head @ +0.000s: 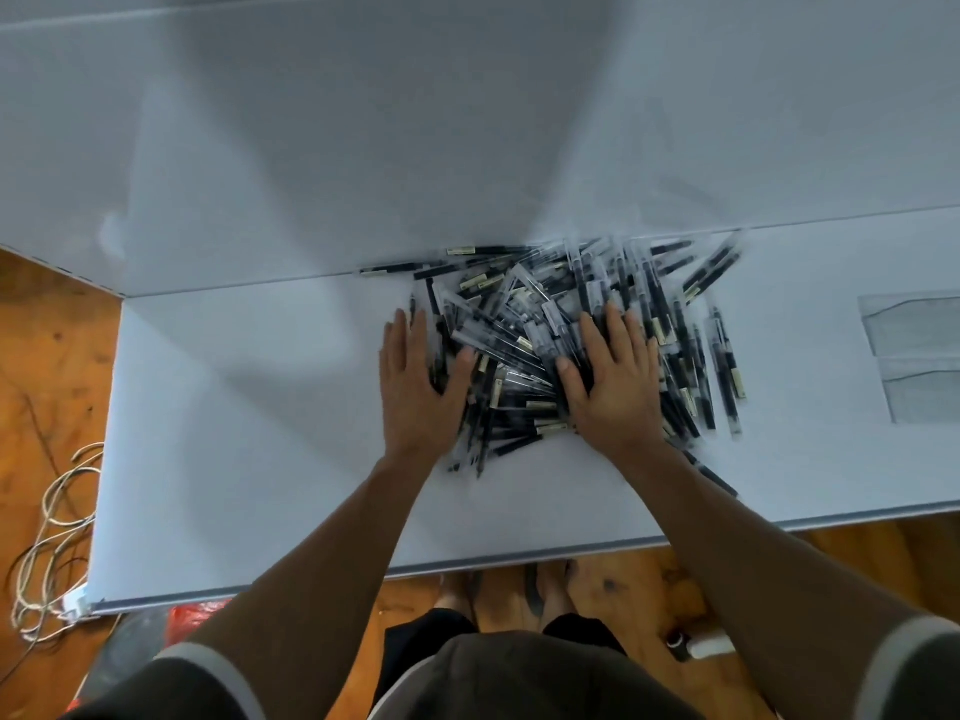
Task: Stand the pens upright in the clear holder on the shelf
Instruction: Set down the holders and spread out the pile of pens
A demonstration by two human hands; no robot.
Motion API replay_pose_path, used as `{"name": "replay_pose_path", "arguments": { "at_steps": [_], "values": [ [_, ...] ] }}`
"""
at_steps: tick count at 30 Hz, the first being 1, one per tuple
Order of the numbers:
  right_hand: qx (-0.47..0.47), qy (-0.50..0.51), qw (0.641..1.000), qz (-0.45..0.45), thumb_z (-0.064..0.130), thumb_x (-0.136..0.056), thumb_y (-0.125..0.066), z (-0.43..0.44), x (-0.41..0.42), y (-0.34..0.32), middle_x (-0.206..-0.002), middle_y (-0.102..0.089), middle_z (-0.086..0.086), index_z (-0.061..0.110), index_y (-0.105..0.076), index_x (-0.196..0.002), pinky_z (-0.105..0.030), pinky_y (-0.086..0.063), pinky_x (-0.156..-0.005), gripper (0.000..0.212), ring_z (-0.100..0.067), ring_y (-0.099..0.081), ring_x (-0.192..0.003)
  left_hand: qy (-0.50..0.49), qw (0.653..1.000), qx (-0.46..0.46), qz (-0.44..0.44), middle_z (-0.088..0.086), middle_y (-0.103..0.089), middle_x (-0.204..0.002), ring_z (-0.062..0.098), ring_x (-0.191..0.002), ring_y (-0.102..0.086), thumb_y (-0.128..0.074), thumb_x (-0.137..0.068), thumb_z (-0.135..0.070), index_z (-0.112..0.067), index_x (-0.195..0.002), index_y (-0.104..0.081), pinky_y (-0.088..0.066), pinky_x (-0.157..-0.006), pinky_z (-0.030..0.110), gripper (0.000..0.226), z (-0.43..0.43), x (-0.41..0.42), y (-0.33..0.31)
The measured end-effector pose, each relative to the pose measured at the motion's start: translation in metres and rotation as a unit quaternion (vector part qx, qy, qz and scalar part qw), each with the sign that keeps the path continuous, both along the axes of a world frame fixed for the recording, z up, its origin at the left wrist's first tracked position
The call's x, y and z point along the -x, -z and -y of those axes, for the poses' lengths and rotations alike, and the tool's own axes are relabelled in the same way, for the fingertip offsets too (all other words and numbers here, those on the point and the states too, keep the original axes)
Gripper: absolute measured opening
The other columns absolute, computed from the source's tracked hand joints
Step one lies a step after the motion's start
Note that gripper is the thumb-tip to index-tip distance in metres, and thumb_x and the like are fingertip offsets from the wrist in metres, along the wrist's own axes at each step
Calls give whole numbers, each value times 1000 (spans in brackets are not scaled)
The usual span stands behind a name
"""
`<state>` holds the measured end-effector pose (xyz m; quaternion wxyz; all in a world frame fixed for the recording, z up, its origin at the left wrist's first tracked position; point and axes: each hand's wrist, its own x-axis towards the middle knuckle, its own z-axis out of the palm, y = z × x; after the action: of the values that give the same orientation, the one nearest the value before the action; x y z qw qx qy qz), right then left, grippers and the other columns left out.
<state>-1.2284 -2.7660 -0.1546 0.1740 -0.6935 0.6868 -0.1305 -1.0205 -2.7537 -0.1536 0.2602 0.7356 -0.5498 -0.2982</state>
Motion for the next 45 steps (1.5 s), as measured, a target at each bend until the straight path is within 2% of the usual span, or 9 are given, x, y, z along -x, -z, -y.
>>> {"name": "replay_pose_path", "arguments": {
  "at_steps": [2, 5, 12, 21, 28, 32, 36, 40, 45],
  "values": [
    [14, -2, 1000, 13, 52, -96, -28, -3, 2, 0, -161, -20, -12, 16, -36, -150, -50, -3, -120, 65, -29, -8, -150, 2, 999, -32, 21, -2, 4, -162, 12, -148, 7, -36, -91, -67, -25, -154, -6, -3, -122, 41, 82, 0, -1, 3],
    [44, 3, 998, 38, 46, -97, -35, -9, 6, -1, -158, -28, -12, 14, -40, -147, -53, -11, -120, 60, -30, -16, -149, 20, 999, -19, 31, 1, 3, -163, 14, -148, 8, -34, -88, -70, -24, -154, -3, 5, -121, 37, 86, -5, 18, 6],
    [62, 81, 995, -18, 45, -98, -38, -41, 59, 0, -154, -36, -16, 8, -44, -144, -57, -24, -115, 59, -34, -28, -144, -5, 1000, -10, 19, 2, 3, -162, 15, -148, 8, -46, -89, -64, -25, -154, -5, 1, -121, 39, 86, -5, 48, 3],
    [-14, 164, 986, -24, 48, -100, -26, -90, 82, 13, -159, -26, -8, 13, -36, -149, -50, -12, -120, 61, -25, -16, -149, -12, 1000, -3, 17, -1, 1, -163, 14, -149, 4, -38, -90, -65, -26, -154, -8, -9, -121, 47, 81, -6, 52, 4],
    [44, 140, 989, -23, 43, -100, -30, -42, 71, 17, -156, -32, -14, 8, -41, -146, -49, -18, -119, 58, -30, -22, -147, -10, 999, 4, 34, 0, -1, -163, 15, -149, 4, -37, -90, -64, -26, -154, -9, -9, -121, 47, 79, -6, 58, 8],
    [67, 124, 990, 25, 42, -101, -34, -33, 72, 18, -155, -34, -12, 10, -44, -144, -51, -22, -118, 55, -29, -24, -146, -15, 1000, 18, -16, -5, -2, -162, 11, -148, 1, -39, -90, -63, -30, -153, -12, -15, -120, 48, 76, -8, 56, 8],
    [75, 177, 981, 32, 45, -100, -32, -37, 94, 16, -155, -34, -13, 10, -46, -143, -54, -22, -117, 57, -29, -23, -146, -10, 999, -3, 45, -3, 3, -162, 13, -149, 5, -35, -89, -68, -33, -153, -8, -9, -121, 48, 79, -15, 49, 11],
    [5, 169, 985, 34, 57, -94, -21, -23, 107, 17, -160, -21, -13, 13, -34, -150, -52, -8, -121, 72, -28, -13, -149, -5, 998, -22, 52, 0, 7, -162, 16, -148, 12, -32, -80, -78, -36, -152, -5, 3, -121, 44, 88, -12, 62, 11],
    [3, 165, 982, 96, 56, -96, -26, -19, 104, 18, -161, -19, -10, 15, -34, -150, -41, 0, -121, 69, -22, -9, -150, -6, 998, -21, 56, -3, 8, -162, 14, -147, 14, -35, -77, -82, -40, -152, -7, -2, -121, 45, 90, -8, 77, 9]
  ]
}}
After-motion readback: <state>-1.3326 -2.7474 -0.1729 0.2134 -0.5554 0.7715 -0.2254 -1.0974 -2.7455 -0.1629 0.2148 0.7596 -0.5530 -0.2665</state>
